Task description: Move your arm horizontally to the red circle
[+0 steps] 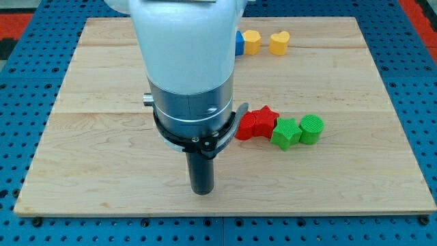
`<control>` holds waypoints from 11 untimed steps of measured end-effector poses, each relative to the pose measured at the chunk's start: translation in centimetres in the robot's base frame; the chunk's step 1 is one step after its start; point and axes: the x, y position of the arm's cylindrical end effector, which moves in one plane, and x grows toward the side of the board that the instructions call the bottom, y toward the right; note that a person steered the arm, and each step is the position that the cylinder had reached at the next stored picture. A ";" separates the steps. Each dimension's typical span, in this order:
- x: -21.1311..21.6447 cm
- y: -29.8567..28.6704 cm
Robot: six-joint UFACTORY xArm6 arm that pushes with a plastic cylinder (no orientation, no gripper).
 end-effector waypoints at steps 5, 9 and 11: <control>0.1 2.3; -5.6 -2.2; -18.3 -6.5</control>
